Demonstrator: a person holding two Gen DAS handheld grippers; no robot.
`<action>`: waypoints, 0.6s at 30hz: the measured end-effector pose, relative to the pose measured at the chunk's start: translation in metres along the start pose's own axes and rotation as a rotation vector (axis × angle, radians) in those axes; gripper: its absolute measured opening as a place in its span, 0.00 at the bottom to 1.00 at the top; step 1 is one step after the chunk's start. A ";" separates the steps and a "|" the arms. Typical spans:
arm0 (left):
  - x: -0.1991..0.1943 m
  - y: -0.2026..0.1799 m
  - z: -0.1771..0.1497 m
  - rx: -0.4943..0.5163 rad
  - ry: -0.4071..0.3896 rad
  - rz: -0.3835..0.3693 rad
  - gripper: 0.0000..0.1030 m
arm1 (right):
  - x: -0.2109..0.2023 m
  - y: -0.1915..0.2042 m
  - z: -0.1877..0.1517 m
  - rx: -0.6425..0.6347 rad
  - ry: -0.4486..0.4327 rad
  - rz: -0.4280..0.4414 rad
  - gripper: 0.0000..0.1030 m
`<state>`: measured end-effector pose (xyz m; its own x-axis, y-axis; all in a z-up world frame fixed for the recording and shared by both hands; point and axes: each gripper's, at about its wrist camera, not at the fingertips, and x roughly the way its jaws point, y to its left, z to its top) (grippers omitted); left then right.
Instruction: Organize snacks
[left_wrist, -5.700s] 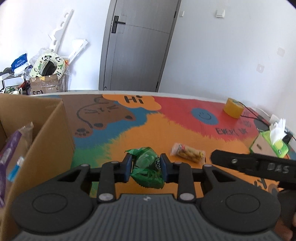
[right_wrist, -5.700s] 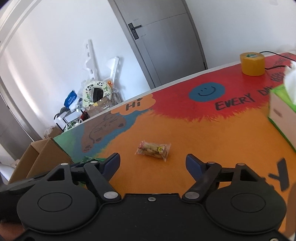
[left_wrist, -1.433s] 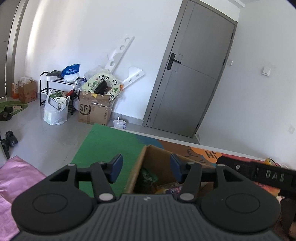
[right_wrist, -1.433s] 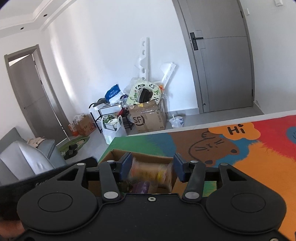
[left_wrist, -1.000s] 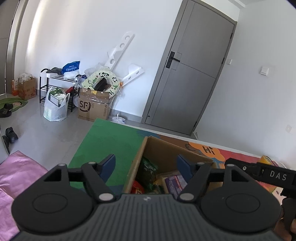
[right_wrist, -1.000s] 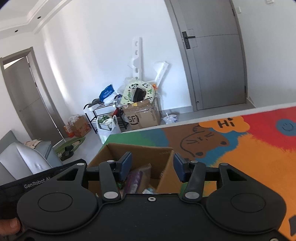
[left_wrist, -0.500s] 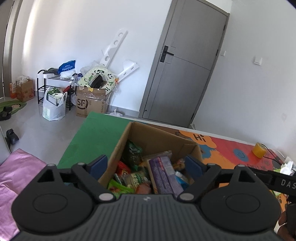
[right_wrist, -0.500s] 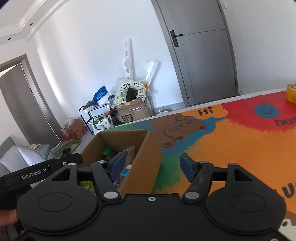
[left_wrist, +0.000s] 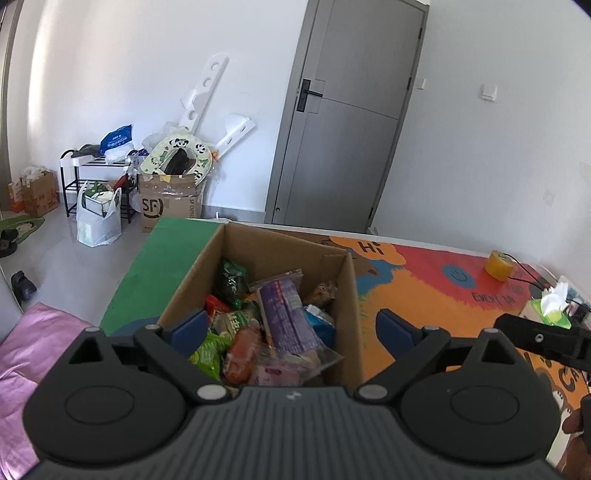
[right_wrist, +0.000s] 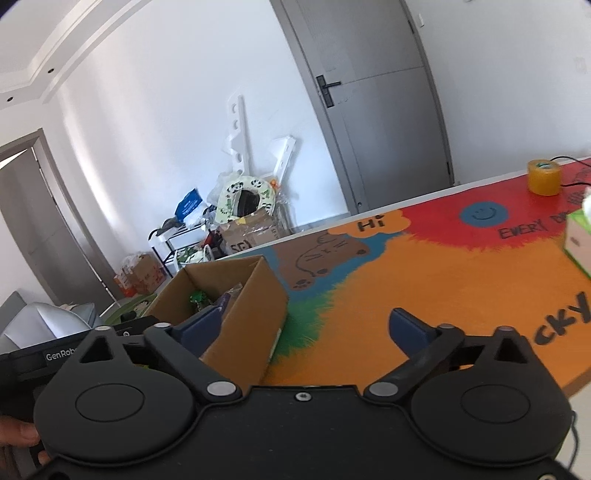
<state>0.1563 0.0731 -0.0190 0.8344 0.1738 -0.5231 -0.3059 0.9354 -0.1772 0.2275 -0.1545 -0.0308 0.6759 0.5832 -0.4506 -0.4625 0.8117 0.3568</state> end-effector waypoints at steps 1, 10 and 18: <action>-0.003 -0.002 -0.001 0.006 -0.001 -0.002 0.95 | -0.004 -0.001 -0.001 0.001 -0.005 -0.005 1.00; -0.023 -0.012 -0.007 0.050 0.018 -0.024 0.97 | -0.034 -0.010 -0.012 0.012 -0.008 -0.023 1.00; -0.040 -0.015 -0.013 0.075 0.027 -0.043 0.99 | -0.061 -0.011 -0.018 0.008 -0.011 -0.048 1.00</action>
<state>0.1217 0.0476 -0.0067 0.8328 0.1257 -0.5391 -0.2344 0.9624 -0.1377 0.1808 -0.1978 -0.0222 0.7037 0.5427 -0.4586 -0.4245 0.8387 0.3412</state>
